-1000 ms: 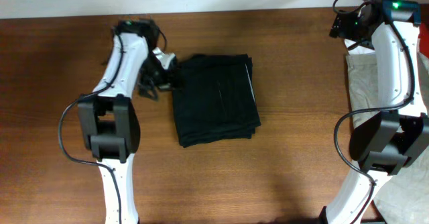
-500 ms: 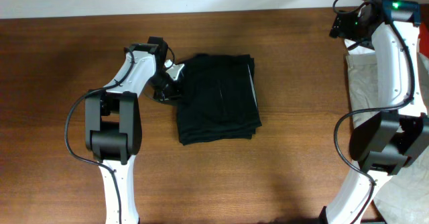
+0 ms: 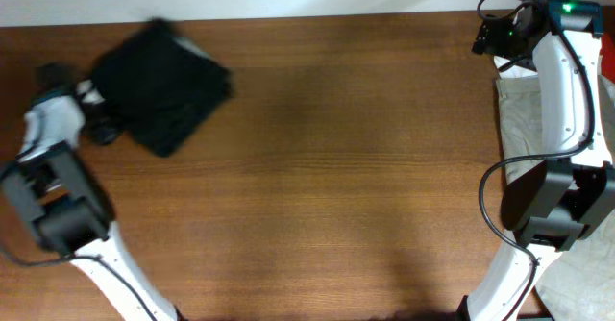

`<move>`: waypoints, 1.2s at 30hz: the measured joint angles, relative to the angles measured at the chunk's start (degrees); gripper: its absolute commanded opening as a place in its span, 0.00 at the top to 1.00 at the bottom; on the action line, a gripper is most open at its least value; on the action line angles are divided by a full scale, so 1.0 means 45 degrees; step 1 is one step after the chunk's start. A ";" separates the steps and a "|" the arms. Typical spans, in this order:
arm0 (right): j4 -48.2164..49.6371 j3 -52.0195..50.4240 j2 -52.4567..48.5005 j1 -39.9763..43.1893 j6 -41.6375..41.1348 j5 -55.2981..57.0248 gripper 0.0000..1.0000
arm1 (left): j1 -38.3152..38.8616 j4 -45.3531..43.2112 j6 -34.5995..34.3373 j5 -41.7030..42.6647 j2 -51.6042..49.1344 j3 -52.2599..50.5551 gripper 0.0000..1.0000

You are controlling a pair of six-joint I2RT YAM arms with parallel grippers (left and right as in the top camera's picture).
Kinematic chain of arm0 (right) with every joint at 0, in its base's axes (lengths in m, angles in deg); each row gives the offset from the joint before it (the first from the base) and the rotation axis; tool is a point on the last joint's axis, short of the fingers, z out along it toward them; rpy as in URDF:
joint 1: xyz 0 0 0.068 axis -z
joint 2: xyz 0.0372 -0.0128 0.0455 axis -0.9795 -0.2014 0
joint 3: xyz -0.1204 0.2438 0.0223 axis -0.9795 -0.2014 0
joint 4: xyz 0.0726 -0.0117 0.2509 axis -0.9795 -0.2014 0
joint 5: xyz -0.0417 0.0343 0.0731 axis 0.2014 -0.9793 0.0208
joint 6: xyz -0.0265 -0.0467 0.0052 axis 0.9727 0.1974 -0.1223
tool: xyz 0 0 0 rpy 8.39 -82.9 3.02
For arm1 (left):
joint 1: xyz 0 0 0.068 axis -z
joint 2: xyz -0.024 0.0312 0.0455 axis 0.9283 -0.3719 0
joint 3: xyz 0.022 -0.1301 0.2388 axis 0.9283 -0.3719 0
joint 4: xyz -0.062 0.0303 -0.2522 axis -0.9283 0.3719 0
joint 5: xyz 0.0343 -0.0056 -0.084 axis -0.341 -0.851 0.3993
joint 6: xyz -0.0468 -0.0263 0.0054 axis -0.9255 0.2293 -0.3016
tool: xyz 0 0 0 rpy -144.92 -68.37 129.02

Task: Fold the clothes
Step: 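Drag the folded shorts to the far left corner of the table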

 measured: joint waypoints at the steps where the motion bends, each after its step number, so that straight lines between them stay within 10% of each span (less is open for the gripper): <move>1: 0.0000 -0.0005 0.0000 0.0000 -0.0005 0.0000 0.01 | -0.0899 -0.0058 -0.0262 -0.0155 0.0000 0.0000 0.99; 8: -0.0005 -0.0005 0.0000 0.0000 0.0000 0.0000 0.01 | -0.4012 0.0219 -0.1039 -0.0053 0.0005 0.0005 0.99; 21: 0.0000 -0.0005 0.0000 0.0000 -0.0005 0.0000 0.01 | -0.0573 -0.2589 -0.3016 -0.1229 -0.0185 -0.0024 0.98; 30: 0.0000 -0.0005 0.0000 0.0000 0.0000 0.0000 0.01 | -0.0641 -0.4590 -0.1491 -0.1700 -0.0695 -0.0019 0.92; 33: 0.0000 0.0000 0.0000 0.0000 0.0000 -0.0005 0.01 | -0.0651 -0.5008 -0.1229 -0.1889 -0.0753 -0.0019 0.34; 36: 0.0000 -0.0005 0.0000 0.0000 -0.0005 0.0000 0.01 | -0.0661 -0.5144 -0.0816 -0.2021 -0.0738 0.0214 0.23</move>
